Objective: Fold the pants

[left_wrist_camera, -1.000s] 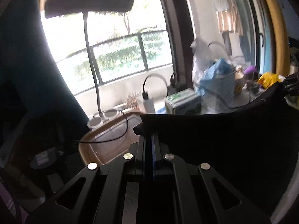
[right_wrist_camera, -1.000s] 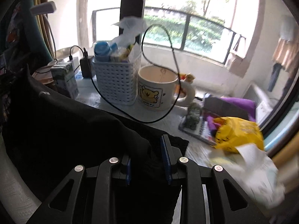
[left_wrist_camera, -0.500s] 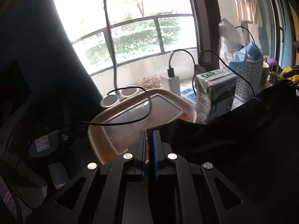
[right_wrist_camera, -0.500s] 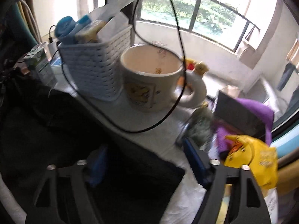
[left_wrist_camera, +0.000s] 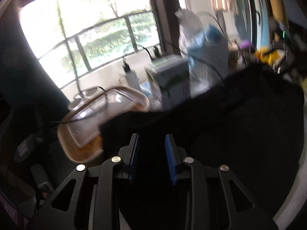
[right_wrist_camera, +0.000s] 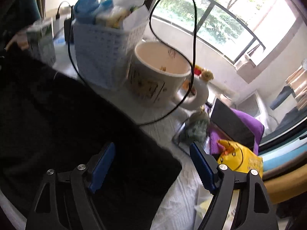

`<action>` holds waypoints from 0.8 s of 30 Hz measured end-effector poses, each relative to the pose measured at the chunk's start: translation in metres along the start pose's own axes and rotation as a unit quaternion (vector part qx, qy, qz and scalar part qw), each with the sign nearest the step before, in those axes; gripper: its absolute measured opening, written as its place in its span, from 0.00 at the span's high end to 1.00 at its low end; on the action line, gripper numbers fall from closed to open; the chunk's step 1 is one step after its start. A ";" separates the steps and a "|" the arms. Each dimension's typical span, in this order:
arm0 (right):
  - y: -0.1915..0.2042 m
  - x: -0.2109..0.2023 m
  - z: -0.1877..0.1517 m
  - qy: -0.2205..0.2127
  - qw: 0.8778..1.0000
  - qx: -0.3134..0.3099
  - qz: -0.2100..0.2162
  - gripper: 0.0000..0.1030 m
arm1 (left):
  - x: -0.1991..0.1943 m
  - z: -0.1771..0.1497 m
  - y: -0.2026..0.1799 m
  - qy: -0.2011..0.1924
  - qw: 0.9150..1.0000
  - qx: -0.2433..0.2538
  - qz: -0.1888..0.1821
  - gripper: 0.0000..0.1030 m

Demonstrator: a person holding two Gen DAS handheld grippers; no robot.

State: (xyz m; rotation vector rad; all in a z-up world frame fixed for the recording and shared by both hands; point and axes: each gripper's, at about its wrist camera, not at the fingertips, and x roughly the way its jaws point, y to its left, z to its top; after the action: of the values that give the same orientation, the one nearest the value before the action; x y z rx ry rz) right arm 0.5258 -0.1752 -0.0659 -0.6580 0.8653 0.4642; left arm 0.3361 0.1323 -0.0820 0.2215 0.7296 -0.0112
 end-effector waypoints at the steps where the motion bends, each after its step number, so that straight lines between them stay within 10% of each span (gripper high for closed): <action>1: 0.001 -0.005 -0.002 -0.008 1.000 0.005 0.002 0.21 | 0.003 -0.002 0.000 0.004 1.000 -0.006 0.008 0.74; 8: -0.003 -0.068 -0.028 -0.064 0.996 0.054 0.001 0.17 | -0.023 -0.003 0.025 -0.005 0.997 -0.074 0.011 0.73; 13: 0.013 -0.096 -0.063 -0.089 0.990 0.106 0.031 0.16 | -0.049 -0.035 0.028 0.016 0.994 -0.104 -0.019 0.50; 24: 0.061 -0.092 -0.151 -0.051 0.972 0.215 0.082 0.15 | -0.069 -0.111 0.012 0.085 0.976 -0.188 -0.063 0.34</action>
State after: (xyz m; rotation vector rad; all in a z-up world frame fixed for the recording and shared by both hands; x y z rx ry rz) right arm 0.3538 -0.2463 -0.0834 -0.1638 0.8909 0.4361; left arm 0.2126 0.1623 -0.1144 -0.1882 0.9003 0.0246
